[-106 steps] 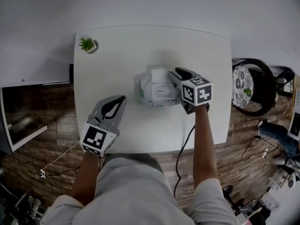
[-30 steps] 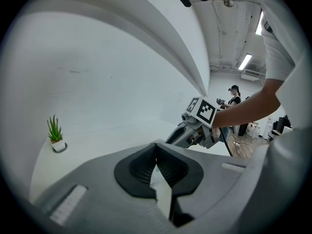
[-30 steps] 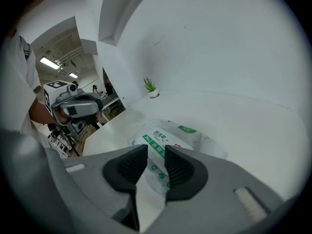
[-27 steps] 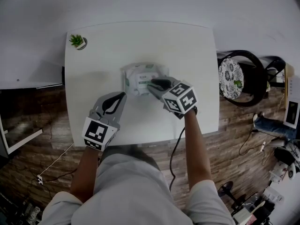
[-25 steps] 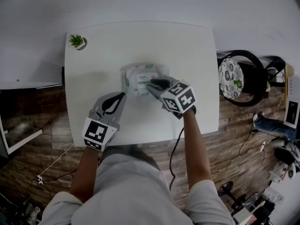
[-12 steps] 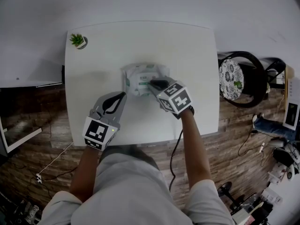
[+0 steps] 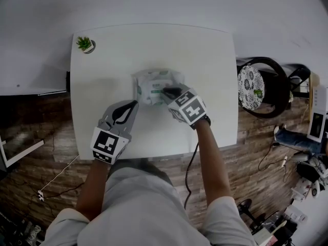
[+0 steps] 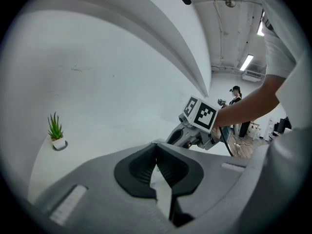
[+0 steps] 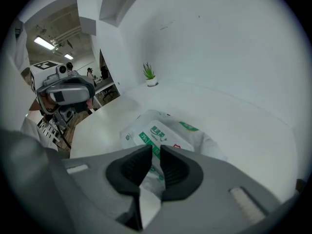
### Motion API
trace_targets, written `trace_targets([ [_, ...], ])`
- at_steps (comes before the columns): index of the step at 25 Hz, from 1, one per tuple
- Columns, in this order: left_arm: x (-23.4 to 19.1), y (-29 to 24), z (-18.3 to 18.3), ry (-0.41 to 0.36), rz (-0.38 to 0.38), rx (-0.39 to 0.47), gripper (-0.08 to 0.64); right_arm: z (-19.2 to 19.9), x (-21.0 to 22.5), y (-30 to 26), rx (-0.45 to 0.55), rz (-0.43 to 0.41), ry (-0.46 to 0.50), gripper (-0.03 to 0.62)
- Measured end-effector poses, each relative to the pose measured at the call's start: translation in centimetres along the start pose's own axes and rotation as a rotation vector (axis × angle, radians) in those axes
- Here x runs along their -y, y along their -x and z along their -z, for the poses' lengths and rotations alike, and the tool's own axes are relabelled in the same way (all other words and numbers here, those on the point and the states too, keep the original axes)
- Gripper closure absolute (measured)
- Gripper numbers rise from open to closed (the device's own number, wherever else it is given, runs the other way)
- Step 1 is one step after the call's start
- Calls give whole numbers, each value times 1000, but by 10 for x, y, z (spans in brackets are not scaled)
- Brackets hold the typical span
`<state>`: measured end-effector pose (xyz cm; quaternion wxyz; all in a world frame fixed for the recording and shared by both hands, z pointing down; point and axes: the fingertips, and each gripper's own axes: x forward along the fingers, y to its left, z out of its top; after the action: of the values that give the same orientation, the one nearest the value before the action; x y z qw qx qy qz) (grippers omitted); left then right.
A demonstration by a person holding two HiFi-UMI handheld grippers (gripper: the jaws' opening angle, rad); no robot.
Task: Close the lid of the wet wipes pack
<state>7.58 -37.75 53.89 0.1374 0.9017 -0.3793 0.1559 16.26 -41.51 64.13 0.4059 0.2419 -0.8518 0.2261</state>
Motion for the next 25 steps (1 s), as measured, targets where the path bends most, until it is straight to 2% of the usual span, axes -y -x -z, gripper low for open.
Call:
trace_targets([
  [8, -4, 9, -6, 4, -17, 16, 554, -4, 1, 9, 84, 44, -45, 535],
  [11, -6, 14, -9, 14, -27, 31, 554, -10, 2, 20, 146, 66, -85, 537],
  [12, -6, 16, -10, 12, -27, 36, 554, -12, 3, 25, 171, 77, -104, 538],
  [14, -4, 18, -14, -10, -23, 43, 554, -14, 6, 36, 210, 113, -129, 581],
  [21, 11, 29, -31, -36, -26, 84, 554, -19, -2, 78, 349, 218, -165, 588],
  [25, 19, 38, -42, -10, -27, 123, 554, -20, -9, 108, 443, 288, -181, 588],
])
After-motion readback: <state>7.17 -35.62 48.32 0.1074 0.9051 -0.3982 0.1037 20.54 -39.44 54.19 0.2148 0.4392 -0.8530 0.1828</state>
